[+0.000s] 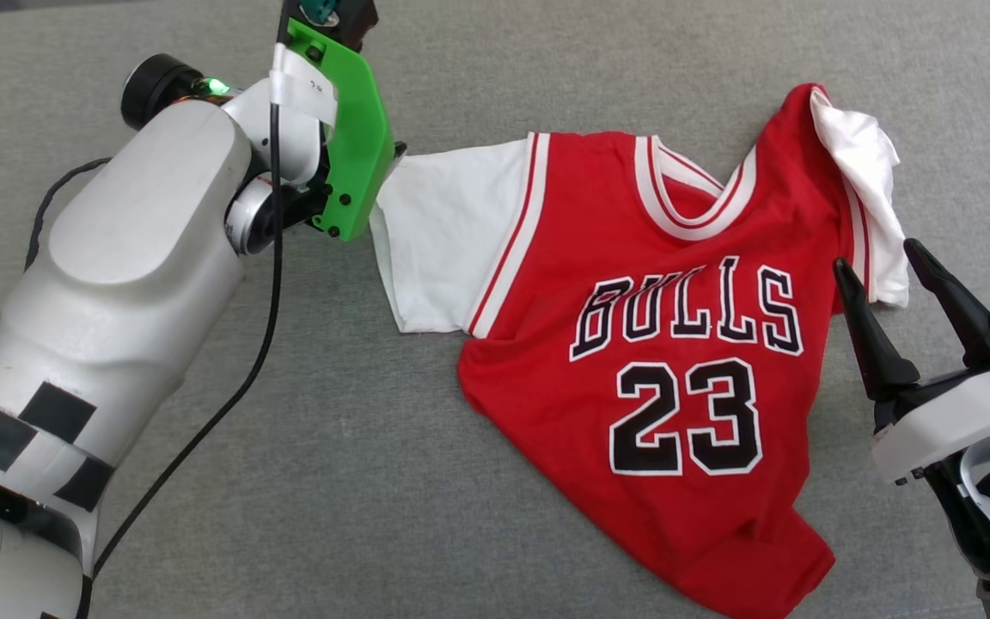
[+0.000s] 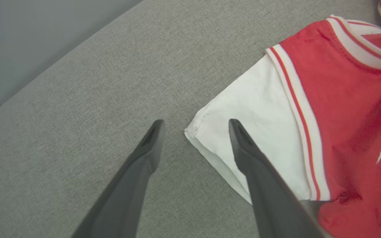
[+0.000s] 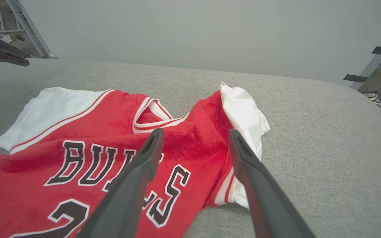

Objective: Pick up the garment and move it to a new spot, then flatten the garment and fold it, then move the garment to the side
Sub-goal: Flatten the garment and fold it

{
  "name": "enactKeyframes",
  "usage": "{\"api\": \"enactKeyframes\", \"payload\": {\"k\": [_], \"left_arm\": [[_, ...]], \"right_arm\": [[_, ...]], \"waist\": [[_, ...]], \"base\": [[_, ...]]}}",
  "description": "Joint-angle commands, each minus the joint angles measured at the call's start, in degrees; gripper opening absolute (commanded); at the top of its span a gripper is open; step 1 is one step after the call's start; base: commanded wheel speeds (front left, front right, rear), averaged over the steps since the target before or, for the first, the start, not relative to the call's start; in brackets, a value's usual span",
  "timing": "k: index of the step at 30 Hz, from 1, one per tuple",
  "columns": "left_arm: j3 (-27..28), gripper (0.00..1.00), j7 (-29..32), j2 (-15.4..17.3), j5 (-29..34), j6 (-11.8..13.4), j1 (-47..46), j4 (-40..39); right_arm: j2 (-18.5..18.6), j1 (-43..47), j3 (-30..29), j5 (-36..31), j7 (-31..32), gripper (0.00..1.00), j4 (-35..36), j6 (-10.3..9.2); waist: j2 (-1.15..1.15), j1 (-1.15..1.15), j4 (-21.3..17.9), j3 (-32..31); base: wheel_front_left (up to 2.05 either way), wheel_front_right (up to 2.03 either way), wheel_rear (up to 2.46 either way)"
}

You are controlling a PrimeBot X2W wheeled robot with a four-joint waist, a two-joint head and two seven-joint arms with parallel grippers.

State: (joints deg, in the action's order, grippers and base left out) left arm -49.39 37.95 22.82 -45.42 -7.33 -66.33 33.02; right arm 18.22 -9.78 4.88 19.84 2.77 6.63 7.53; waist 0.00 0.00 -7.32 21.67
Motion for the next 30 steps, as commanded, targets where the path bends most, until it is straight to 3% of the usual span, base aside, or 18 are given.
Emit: {"api": "enactKeyframes", "payload": {"k": [1, 11, 12, 13, 20, 26, 30], "left_arm": [[-1.2, 1.00, 0.5, 0.4, -1.1, -0.1, -1.6, 1.3], [-14.4, 1.00, 3.7, 1.2, -3.2, -0.1, -2.1, 7.5], [-15.5, 0.74, 3.8, 1.5, -3.8, -0.1, -1.9, 7.4], [-16.2, 0.00, 3.3, 1.7, -4.8, -0.1, -1.7, 7.2], [-17.2, 0.00, -8.0, 4.0, -7.5, -0.2, -2.5, 5.8], [-15.3, 0.00, -18.3, 9.0, -9.4, -0.2, -1.4, 4.1], [-14.0, 0.00, -21.5, 13.0, -10.5, 0.0, 0.7, 2.4]], "right_arm": [[-0.3, -0.7, 0.4, -0.2, -0.3, 1.00, 0.2, -0.04], [-0.2, -3.5, 2.7, 0.2, -1.7, 1.00, -2.2, -0.04], [-0.1, -3.6, 2.7, 0.2, -1.9, 1.00, -2.4, -0.04], [0.0, -3.7, 2.5, 0.3, -2.0, 1.00, -2.7, -0.04], [1.0, -3.5, -0.3, 0.7, -3.0, 1.00, -3.6, -0.04], [2.6, -2.7, -4.8, 2.5, -2.1, 1.00, -3.8, -0.04], [4.9, -3.5, -7.8, 3.3, 0.2, 1.00, -3.1, -0.04]], "waist": [[0.00, 0.00, -2.2, 2.5], [0.00, 0.00, -3.7, 5.6], [0.00, 0.00, -3.6, 5.6], [0.00, 0.00, -3.3, 5.5], [0.00, 0.00, -0.6, 2.3], [0.00, 0.00, 2.6, -1.7], [0.00, 0.00, 4.9, -3.0]], "base": [[0.00, 0.00, 0.00], [0.00, 0.00, 0.00], [0.00, 0.00, 0.00], [0.00, 0.00, 0.00], [0.00, 0.00, 0.00], [0.00, 0.00, 0.00], [0.00, 0.00, 0.00]]}}
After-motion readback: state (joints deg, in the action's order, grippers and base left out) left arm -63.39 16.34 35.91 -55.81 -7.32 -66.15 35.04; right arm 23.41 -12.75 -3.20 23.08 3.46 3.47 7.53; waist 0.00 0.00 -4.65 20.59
